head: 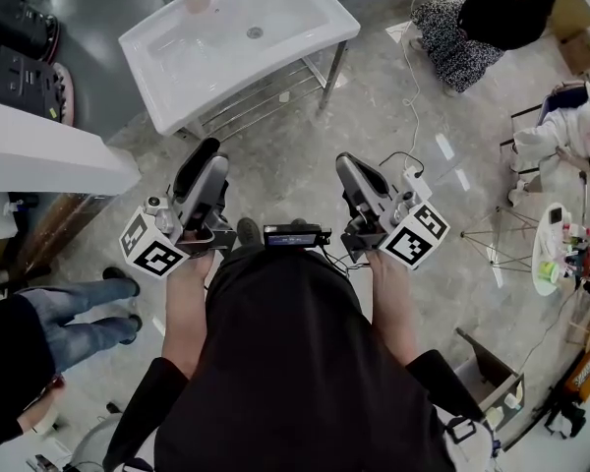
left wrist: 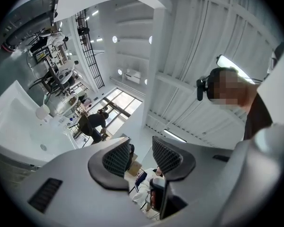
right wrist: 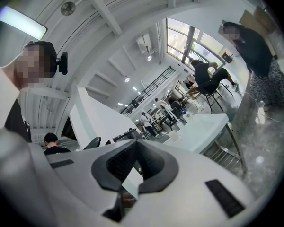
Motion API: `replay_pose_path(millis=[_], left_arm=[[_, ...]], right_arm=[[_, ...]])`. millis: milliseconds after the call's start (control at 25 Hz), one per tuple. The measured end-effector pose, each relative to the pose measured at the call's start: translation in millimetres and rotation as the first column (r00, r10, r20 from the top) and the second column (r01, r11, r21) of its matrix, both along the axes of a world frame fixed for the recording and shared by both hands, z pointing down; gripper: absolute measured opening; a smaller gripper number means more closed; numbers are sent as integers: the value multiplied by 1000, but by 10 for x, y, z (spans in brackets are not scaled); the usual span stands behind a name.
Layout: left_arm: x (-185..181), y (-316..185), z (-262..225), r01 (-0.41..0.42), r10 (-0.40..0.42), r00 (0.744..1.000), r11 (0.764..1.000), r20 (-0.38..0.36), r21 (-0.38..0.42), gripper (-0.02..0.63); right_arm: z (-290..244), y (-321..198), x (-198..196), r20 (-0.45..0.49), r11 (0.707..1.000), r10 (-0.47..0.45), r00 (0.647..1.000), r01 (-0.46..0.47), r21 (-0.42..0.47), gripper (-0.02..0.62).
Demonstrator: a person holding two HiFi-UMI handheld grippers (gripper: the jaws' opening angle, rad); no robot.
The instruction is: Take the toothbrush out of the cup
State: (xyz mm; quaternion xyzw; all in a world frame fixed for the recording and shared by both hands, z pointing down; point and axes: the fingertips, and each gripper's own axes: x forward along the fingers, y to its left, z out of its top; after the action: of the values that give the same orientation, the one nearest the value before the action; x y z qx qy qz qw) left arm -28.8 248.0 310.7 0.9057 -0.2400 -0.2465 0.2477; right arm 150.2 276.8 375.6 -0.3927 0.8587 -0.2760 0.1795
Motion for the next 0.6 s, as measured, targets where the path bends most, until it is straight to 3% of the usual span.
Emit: replay_pose_path(millis=[600], left_arm=[[290,-33,-17,-7,6,1000,1000,28,7,158]], right_arm=[[-2,-34,302,21,999,23,1000,-23,24,6]])
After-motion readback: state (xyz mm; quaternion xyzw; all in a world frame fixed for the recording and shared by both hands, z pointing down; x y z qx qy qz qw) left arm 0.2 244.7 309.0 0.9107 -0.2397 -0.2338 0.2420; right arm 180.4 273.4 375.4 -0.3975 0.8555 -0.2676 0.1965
